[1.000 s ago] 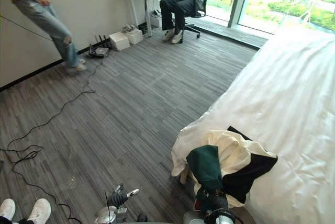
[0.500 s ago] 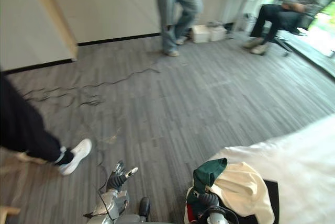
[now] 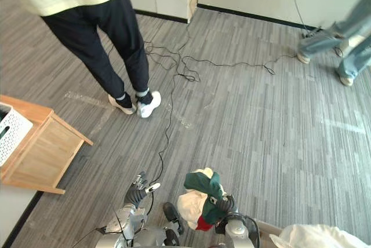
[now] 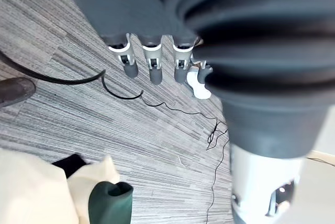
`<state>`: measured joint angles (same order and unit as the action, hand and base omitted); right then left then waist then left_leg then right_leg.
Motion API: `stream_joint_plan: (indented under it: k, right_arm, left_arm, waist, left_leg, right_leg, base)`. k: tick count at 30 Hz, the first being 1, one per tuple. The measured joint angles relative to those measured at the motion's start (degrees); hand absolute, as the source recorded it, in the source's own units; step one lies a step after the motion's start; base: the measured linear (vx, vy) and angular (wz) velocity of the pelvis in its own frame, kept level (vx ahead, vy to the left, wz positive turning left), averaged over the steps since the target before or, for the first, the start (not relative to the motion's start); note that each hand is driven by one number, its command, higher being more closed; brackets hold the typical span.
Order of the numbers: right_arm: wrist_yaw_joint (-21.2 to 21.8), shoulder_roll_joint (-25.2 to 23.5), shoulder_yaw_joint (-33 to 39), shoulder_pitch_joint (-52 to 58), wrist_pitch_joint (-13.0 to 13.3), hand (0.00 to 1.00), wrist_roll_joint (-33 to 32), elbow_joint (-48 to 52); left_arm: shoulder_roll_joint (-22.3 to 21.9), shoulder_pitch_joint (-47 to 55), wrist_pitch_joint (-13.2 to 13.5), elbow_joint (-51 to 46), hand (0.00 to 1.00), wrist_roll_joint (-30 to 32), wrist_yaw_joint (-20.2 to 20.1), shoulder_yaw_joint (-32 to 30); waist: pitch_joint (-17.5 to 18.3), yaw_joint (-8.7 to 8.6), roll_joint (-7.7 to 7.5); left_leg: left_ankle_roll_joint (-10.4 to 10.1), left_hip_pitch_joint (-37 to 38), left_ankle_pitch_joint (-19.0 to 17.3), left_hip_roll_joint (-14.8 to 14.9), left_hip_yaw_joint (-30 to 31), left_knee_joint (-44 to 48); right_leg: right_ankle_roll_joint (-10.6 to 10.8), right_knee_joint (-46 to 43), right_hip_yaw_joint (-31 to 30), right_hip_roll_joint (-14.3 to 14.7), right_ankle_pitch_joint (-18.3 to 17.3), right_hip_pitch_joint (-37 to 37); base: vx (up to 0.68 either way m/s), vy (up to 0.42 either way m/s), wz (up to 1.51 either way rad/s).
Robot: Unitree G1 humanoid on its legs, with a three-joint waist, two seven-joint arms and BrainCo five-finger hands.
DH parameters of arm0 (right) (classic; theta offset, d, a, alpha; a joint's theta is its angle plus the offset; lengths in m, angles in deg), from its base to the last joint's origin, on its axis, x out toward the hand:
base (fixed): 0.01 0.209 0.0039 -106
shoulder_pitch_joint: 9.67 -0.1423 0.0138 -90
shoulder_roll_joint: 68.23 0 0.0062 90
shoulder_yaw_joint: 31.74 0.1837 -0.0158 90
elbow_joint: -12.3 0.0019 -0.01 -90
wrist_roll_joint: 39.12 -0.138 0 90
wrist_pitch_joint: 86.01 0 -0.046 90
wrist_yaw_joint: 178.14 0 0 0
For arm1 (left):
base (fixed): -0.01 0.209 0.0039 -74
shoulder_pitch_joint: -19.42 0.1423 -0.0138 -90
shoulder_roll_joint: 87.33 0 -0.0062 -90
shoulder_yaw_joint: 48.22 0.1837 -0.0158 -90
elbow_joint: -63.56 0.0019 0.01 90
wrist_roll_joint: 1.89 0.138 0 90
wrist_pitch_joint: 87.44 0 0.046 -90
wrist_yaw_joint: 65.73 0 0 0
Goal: Tidy the bed and pick cloth on bed and put in laundry
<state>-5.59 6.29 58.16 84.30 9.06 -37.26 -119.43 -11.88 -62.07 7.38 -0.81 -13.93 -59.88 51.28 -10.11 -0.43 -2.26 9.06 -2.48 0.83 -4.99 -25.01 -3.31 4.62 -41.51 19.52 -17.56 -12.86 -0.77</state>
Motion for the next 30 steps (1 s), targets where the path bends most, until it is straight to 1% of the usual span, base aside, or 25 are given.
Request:
stream_joint_plan:
  k: [1,2,3,4,6,7,8,9,10,11,12,13,14,15,16,17,18,19,21,22,25,27,28,29,30]
  right_arm:
    - [0.0,-0.1,-0.4,0.8,0.1,1.0,0.5,1.9]
    - [0.0,-0.1,-0.4,1.3,0.6,1.0,0.5,3.1]
    - [-0.1,-0.1,-0.2,1.2,0.9,1.0,0.5,3.2]
    - [-0.2,-0.1,0.5,1.3,1.0,1.0,0.5,3.2]
    - [-0.1,-0.1,1.1,1.4,1.0,1.0,0.4,3.1]
    - [-0.2,-0.4,1.6,1.4,1.0,1.0,0.4,3.1]
    - [-0.1,-0.8,2.6,1.4,1.1,1.0,0.4,3.1]
    - [-0.1,-1.0,2.8,1.4,1.1,1.0,0.3,3.1]
    - [-0.1,-1.4,3.5,1.7,1.1,1.0,0.2,3.1]
    - [-0.1,-1.4,3.9,2.6,1.2,1.0,-0.4,3.1]
    - [-0.1,-1.4,4.1,2.9,1.2,1.0,-0.7,3.1]
    - [-0.1,-3.6,4.5,3.3,1.3,1.0,-1.4,2.7]
    - [-0.2,-5.1,5.1,3.3,1.3,1.0,-1.5,2.3]
    - [0.1,-4.3,5.0,3.2,1.3,1.0,-1.7,1.3]
    - [0.1,-3.5,4.6,3.0,1.2,1.0,-1.7,0.4]
    - [0.1,-3.4,4.7,3.6,1.2,1.0,-1.7,0.6]
    - [0.1,-3.4,4.6,3.9,1.3,1.0,-1.7,0.5]
    - [0.2,-3.4,4.6,3.9,1.3,1.0,-1.7,0.4]
    - [0.3,-2.9,4.5,4.3,1.2,1.0,-1.7,0.4]
    - [0.4,-2.4,4.1,4.8,1.2,1.0,-1.7,0.4]
    - [0.4,-1.7,3.5,4.9,1.2,1.0,-2.0,0.4]
    - [0.7,-1.4,3.5,4.9,1.2,1.0,-2.7,0.4]
    - [1.1,-1.3,3.5,4.9,1.2,1.0,-3.6,0.4]
    - [1.2,-1.3,3.6,5.0,1.2,1.0,-3.9,0.4]
    - [1.1,-1.4,3.7,5.1,1.3,1.0,-4.1,0.3]
  left_arm:
    - [0.1,-0.4,0.1,-0.5,0.0,0.5,0.1,0.0]
    - [0.2,-0.9,0.1,-0.5,0.0,0.5,0.2,0.0]
    - [0.3,-1.2,0.1,-0.5,0.0,0.5,0.2,0.1]
    - [0.3,-1.2,0.2,-0.5,0.0,0.6,0.3,0.2]
    - [0.7,-1.0,0.3,-0.5,0.0,0.6,0.4,0.2]
    - [1.2,-1.0,0.4,-0.4,0.0,0.6,0.4,0.1]
    - [1.6,-0.8,0.5,-0.2,0.0,0.6,0.4,0.1]
    - [1.7,-0.6,0.5,-0.1,0.0,0.6,0.4,0.1]
    - [1.7,-0.1,0.5,0.7,0.0,0.6,0.4,0.2]
    - [1.7,0.0,0.4,2.2,0.0,0.7,0.4,1.0]
    - [1.6,0.4,0.5,2.6,0.0,0.8,0.4,1.5]
    - [3.4,0.3,0.7,2.8,0.0,1.4,0.2,1.6]
    - [4.5,0.2,1.1,2.1,0.0,1.7,0.2,1.8]
    - [4.2,0.5,1.4,2.4,0.0,2.0,-0.1,2.2]
    - [2.8,0.9,0.1,5.1,0.0,2.1,0.3,1.6]
    - [1.6,1.5,0.3,5.2,0.0,2.1,0.3,1.5]
    - [1.2,1.5,0.7,5.1,0.0,2.1,0.3,1.4]
    - [0.5,1.5,0.7,5.1,0.0,2.0,0.3,1.6]
    - [-0.1,1.6,0.7,5.1,0.0,1.7,0.3,1.6]
    - [-0.5,1.6,0.7,5.2,0.0,1.4,0.3,1.9]
    - [-0.5,1.6,0.7,5.2,0.0,1.4,0.3,2.2]
    - [-0.5,1.3,0.8,5.2,0.0,1.2,0.3,2.2]
    - [-0.4,0.9,0.8,5.3,0.0,0.7,0.4,2.3]
    - [-0.3,0.4,0.7,5.4,0.0,0.2,0.5,2.5]
    - [-0.2,0.4,0.8,5.4,0.0,0.2,0.5,2.8]
  waist:
    - [-0.2,-0.44,0.23]
    - [-0.3,-0.48,0.27]
    - [-0.5,-0.57,0.32]
    - [-0.9,-1.0,0.86]
    - [-1.3,-1.11,1.54]
    - [-1.5,-1.21,2.01]
    - [-1.6,-1.1,2.33]
    - [-1.7,-0.93,2.46]
    - [-1.7,-0.71,2.85]
    - [-1.3,-0.85,3.78]
    - [-1.2,-0.91,3.98]
    - [-1.6,-0.66,-2.47]
    - [-1.7,-0.38,-5.34]
    - [-2.1,0.87,-4.85]
    - [-0.6,0.98,-4.05]
    - [0.4,1.16,-1.64]
    - [0.7,1.21,-1.64]
    - [0.6,1.04,-0.34]
    - [1.2,0.72,0.74]
    - [1.4,0.52,1.38]
    - [1.7,0.29,1.5]
    - [1.9,0.27,1.37]
    - [1.9,0.28,1.17]
    - [2.0,-0.01,0.68]
    - [2.1,-0.15,0.51]
  left_leg:
    - [0.1,1.1,-0.4,-0.5,2.8,0.7]
    - [0.1,1.9,-0.3,-1.3,5.4,1.4]
    - [0.1,2.4,-0.3,-1.7,7.1,1.7]
    - [0.1,3.8,-0.4,-2.5,10.0,1.9]
    - [-0.3,5.5,-0.6,-3.2,13.8,1.4]
    - [-1.0,6.2,-1.1,-3.3,15.2,0.6]
    - [-1.0,6.5,-1.1,-3.4,17.1,0.1]
    - [-1.0,6.6,-1.1,-3.4,17.9,0.2]
    - [-1.0,6.9,-1.0,-3.4,19.6,0.5]
    - [-1.7,7.0,-1.3,-3.3,21.8,1.2]
    - [-4.1,6.8,-1.7,-3.5,23.0,2.3]
    - [-7.2,3.3,-2.7,-7.9,25.1,9.6]
    - [-0.2,1.4,-7.2,-7.8,22.6,15.9]
    - [-2.4,1.3,-13.3,-3.1,20.0,19.6]
    - [-2.5,0.6,-15.6,-1.9,19.9,22.4]
    - [-3.1,-0.2,-16.4,-1.1,20.7,23.3]
    - [-3.3,-0.2,-16.6,-0.8,21.1,23.3]
    - [-3.3,-0.4,-16.5,-0.4,21.9,23.4]
    - [-3.4,-0.5,-16.5,-0.1,22.9,23.3]
    - [-3.9,0.2,-16.1,-0.1,23.8,22.9]
    - [-5.8,2.2,-14.9,0.0,25.6,21.0]
    - [-6.9,2.2,-14.0,-0.1,26.6,20.1]
    - [-8.0,2.0,-12.7,-0.2,26.7,19.2]
    - [-9.5,1.4,-10.8,-0.5,25.4,18.4]
    - [-10.4,1.1,-10.2,-0.3,23.6,17.6]
  right_leg:
    - [0.8,-0.8,-2.9,2.4,-2.1,-2.4]
    - [1.4,0.1,-4.1,3.6,-3.4,-4.4]
    - [1.9,1.1,-4.0,3.7,-3.8,-5.0]
    - [2.1,3.8,-4.1,4.0,-3.9,-5.9]
    - [2.6,9.4,-7.1,5.5,-3.6,-6.8]
    - [3.3,13.4,-10.4,6.9,-3.2,-7.4]
    - [4.3,16.4,-14.9,8.7,-2.6,-8.5]
    - [4.8,17.5,-17.3,9.6,-2.3,-9.0]
    - [5.2,18.8,-21.8,11.7,-1.7,-9.7]
    - [4.5,20.0,-25.3,13.8,-1.2,-9.5]
    - [3.5,20.5,-26.3,14.7,-0.4,-9.3]
    - [0.8,22.2,-27.5,8.8,3.8,-9.6]
    - [0.6,22.2,-27.7,5.1,5.8,-9.6]
    - [4.2,21.9,-28.4,4.7,7.4,-9.1]
    - [5.0,23.9,-28.5,5.4,7.2,-6.8]
    - [4.4,27.7,-27.7,6.0,7.9,-5.0]
    - [4.5,29.3,-27.3,6.2,8.5,-4.1]
    - [4.0,31.2,-26.1,6.6,9.3,-2.9]
    - [3.7,32.5,-25.0,6.8,9.6,-2.1]
    - [3.7,33.5,-23.8,6.8,9.6,-0.6]
    - [3.2,35.8,-21.4,6.6,10.2,2.2]
    - [3.5,36.7,-19.3,6.3,10.5,3.1]
    - [3.6,36.9,-17.3,5.8,10.7,3.4]
    - [3.6,36.9,-14.8,4.4,10.7,3.7]
    - [3.5,36.9,-13.8,3.8,10.8,3.7]
  base:
    - [0.37,0.079,1.33]
    - [0.37,0.067,1.4]
    - [0.29,0.04,1.46]
    - [0.2,0.02,1.52]
    - [0.22,0.03,1.43]
    - [0.17,0.041,1.27]
    - [0.12,0.034,1.17]
    - [0.1,0.023,0.88]
    - [0.09,0.011,0.8]
    - [0.09,0.01,0.83]
    - [0.08,0.027,1.09]
    - [0.07,0.005,1.01]
    - [0.11,-0.118,0.94]
    - [0.11,-0.129,0.41]
    - [0.15,-0.07,0.24]
    - [0.13,0.065,0.15]
    - [0.14,0.055,0.27]
    - [0.1,-0.007,0.26]
    - [0.11,-0.06,0.31]
    - [0.1,-0.066,0.27]
    - [0.07,-0.088,0.34]
    - [0.0,-0.084,0.46]
    - [-0.04,-0.083,0.7]
    - [-0.05,-0.061,0.78]
    - [-0.08,-0.033,0.94]
